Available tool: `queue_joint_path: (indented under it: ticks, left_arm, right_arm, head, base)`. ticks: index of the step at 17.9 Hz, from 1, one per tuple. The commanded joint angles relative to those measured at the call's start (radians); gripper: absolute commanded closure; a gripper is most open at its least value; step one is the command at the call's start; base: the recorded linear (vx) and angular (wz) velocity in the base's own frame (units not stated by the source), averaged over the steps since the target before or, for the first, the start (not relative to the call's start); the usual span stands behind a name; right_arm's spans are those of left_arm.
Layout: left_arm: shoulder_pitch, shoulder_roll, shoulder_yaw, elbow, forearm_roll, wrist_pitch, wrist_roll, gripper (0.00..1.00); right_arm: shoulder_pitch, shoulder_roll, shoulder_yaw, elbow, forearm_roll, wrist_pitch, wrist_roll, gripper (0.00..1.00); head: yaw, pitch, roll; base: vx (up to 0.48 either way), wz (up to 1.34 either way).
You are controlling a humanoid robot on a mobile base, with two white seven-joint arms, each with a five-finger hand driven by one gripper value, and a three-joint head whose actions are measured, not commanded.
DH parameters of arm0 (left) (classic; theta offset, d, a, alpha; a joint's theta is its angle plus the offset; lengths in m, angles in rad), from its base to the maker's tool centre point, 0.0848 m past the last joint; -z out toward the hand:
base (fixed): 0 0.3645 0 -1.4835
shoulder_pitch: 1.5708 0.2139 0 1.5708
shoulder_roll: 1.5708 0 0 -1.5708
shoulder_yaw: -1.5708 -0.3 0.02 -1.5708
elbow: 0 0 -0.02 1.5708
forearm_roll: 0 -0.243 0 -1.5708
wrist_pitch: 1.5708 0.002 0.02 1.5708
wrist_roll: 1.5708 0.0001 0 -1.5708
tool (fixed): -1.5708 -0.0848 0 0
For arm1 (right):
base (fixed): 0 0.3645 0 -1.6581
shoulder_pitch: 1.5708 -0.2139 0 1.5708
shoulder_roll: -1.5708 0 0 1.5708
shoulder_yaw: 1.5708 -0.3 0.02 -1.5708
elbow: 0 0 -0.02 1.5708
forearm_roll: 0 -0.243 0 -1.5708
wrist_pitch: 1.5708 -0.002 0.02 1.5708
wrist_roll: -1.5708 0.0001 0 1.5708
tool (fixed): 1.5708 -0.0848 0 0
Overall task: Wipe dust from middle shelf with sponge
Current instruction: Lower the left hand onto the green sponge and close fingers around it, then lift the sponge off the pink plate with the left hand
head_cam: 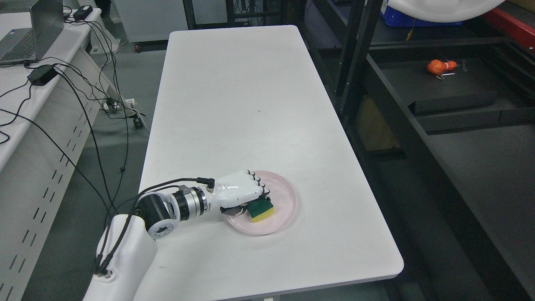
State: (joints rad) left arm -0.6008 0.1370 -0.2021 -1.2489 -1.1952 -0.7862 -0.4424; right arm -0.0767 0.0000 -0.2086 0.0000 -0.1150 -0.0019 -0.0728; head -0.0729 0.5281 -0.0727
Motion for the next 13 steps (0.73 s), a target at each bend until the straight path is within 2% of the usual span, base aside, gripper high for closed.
queue_joint_path:
  ticks: [1,2,4,7,13]
  left_arm:
    - [0.0,-0.008,0.125,0.009,0.016,0.001,0.002,0.79]
    - [-0.001,-0.011,0.142,0.013,0.025,0.001,0.002,0.85]
    - [-0.001,-0.013,0.165,0.013,0.045,0.001,0.002,0.9]
    - [-0.016,-0.014,0.174,-0.004,0.112,0.001,0.002,0.9]
    - [-0.089,-0.005,0.173,-0.122,0.233,0.001,-0.021,0.9]
  right_arm:
    - [0.0,-0.017,0.0,-0.017,0.0,0.072,0.001,0.0]
    - [0.0,-0.017,0.0,-0.017,0.0,0.072,0.001,0.0]
    - [0.0,-0.017,0.0,-0.017,0.0,0.072,0.001,0.0]
    - [0.0,-0.017,0.0,-0.017,0.0,0.072,0.001,0.0]
    - [0.0,-0.017,0.0,-0.017,0.0,0.072,0.001,0.0]
  head:
    - [0.0,0.0,0.0]
    - [0.0,0.0,0.0]
    - [0.0,0.0,0.0]
    - [0.0,0.0,0.0]
    - [0.0,0.0,0.0]
  base:
    - [0.0,0.0]
    - [0.0,0.0]
    - [0.0,0.0]
    - [0.0,0.0]
    - [0.0,0.0]
